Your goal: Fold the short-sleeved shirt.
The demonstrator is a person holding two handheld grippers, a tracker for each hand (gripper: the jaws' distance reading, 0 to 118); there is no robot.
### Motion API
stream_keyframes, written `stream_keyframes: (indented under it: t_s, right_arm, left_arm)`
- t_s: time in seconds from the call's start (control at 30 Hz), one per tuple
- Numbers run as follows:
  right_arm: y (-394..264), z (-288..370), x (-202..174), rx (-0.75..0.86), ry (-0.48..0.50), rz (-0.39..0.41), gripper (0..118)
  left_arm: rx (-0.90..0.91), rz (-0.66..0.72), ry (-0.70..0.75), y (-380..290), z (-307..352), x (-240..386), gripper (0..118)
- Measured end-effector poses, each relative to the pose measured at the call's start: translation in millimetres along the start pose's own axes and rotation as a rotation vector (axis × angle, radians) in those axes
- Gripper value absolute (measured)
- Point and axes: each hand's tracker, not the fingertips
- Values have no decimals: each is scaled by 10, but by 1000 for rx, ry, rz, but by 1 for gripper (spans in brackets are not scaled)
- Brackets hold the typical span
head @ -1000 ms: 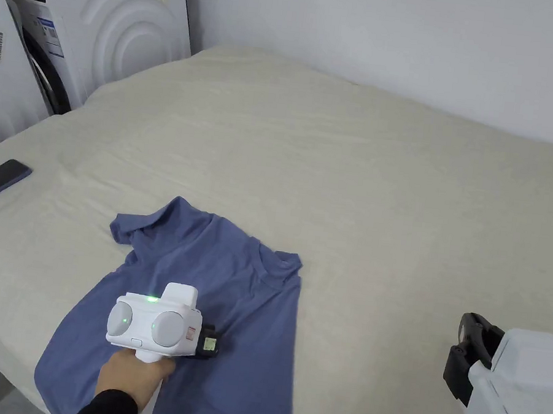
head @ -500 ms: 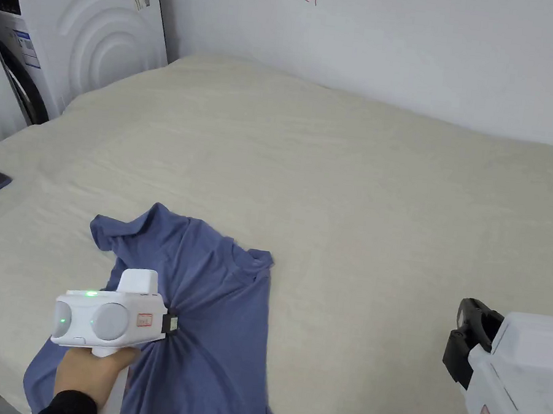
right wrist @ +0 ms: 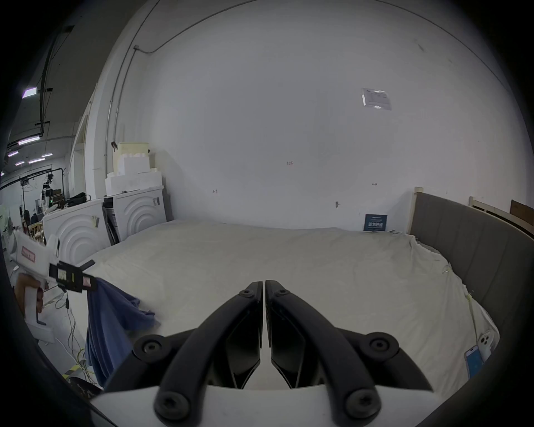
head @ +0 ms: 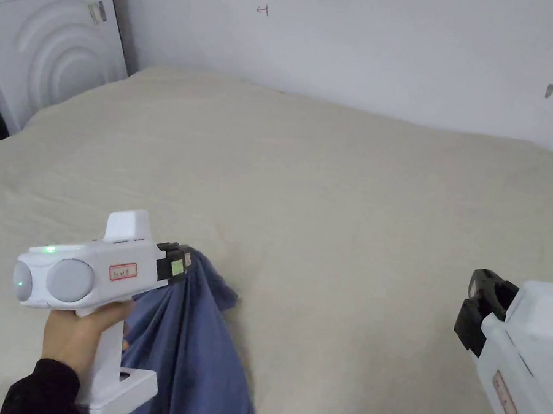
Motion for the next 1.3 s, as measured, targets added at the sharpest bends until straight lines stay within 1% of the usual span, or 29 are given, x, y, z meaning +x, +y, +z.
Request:
stream_keyframes:
  t_s: [0.13, 0.4, 0.6, 0.67, 0.73, 0.9, 1.0, 1.13, 1.3]
  right_arm:
    - [47, 174, 191, 25, -35, -2, 2]
    - [144, 508, 610, 79, -130, -22, 2]
    - [232, 749, 862, 111, -207, -14, 2]
    - [246, 810, 947, 117, -230, -13, 2]
    - [244, 866, 1048, 123, -256, -15, 2]
    - [201, 959, 1247, 120, -306, -20, 2]
    - [155, 1000, 1336, 111, -328, -25, 2]
    - [84, 1026, 1421, 95, -347, -33, 2]
    - [-12, 1025, 1477, 71, -358, -38, 2]
  left_arm:
    - [58, -32, -97, 284, 106, 416, 0]
    - [121, -186, -271, 771, 36, 1468, 0]
    - [128, -291, -402, 929, -162, 2294, 0]
    - [122, -342, -430, 910, -224, 2556, 0]
    - [107, -363, -458, 875, -327, 2799, 0]
    - [50, -413, -532, 629, -564, 3225, 0]
    - [-36, -440, -558, 368, -764, 3371, 0]
    - [-151, -518, -527, -112, -1088, 3465, 0]
    - [-322, -582, -485, -769, -1540, 3346, 0]
